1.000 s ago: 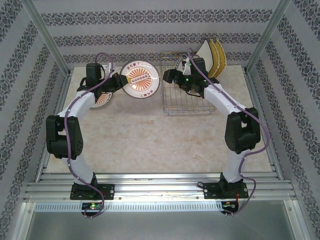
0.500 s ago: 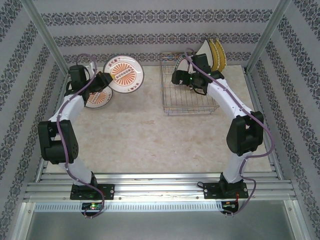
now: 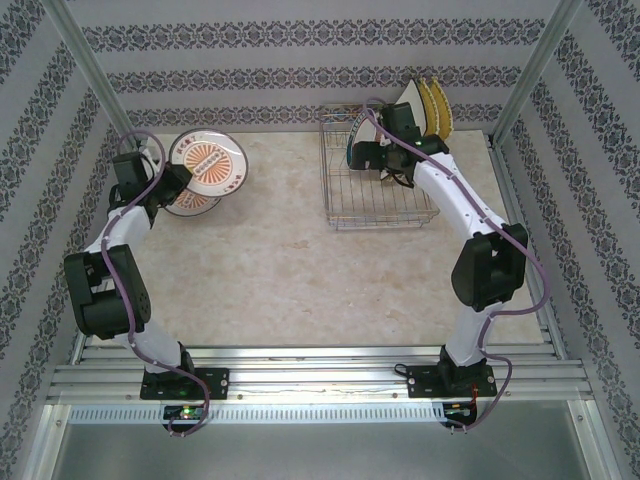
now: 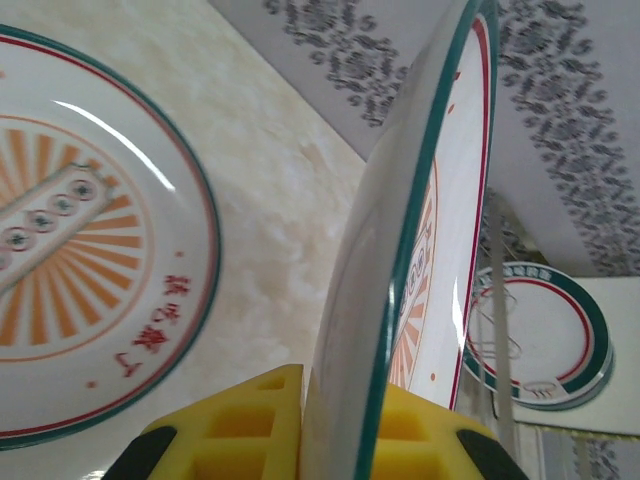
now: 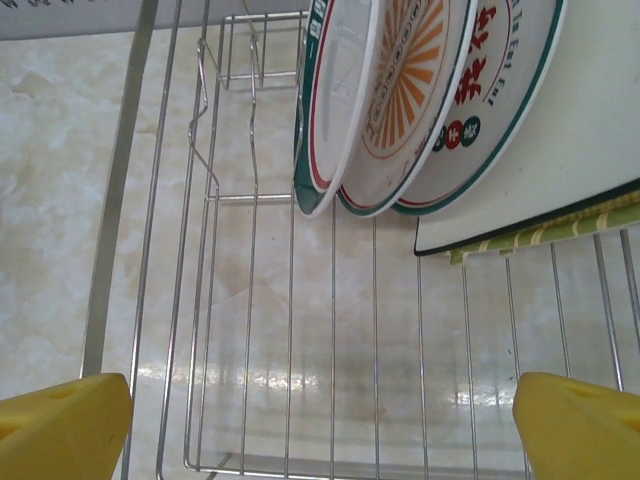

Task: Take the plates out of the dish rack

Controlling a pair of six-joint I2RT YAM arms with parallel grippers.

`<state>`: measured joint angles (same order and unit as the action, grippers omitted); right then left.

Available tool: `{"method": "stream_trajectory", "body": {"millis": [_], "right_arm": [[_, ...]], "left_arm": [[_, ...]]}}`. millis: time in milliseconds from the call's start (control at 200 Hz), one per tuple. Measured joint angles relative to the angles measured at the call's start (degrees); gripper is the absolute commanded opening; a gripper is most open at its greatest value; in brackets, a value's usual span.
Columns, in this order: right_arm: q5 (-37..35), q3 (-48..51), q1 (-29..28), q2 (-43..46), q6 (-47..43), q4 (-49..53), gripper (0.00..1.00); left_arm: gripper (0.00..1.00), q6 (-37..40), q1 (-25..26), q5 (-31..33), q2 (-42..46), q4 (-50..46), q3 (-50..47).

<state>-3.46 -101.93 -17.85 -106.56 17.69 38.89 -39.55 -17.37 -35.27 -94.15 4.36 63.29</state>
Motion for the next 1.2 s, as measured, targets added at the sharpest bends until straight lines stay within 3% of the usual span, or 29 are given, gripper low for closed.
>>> {"method": "stream_trajectory", "body": {"millis": [585, 1199], "right_arm": [[-2.7, -4.3, -0.4, -4.9, -1.6, 2.7, 0.98], [-2.7, -7.1, -0.8, -6.4, -1.6, 3.1, 0.98]], "left_arm": [[0.00, 0.2, -4.6, 4.3, -0.4, 1.1, -3.6], [0.00, 0.2, -7.1, 4.0, -13.6, 6.4, -1.8]]}}
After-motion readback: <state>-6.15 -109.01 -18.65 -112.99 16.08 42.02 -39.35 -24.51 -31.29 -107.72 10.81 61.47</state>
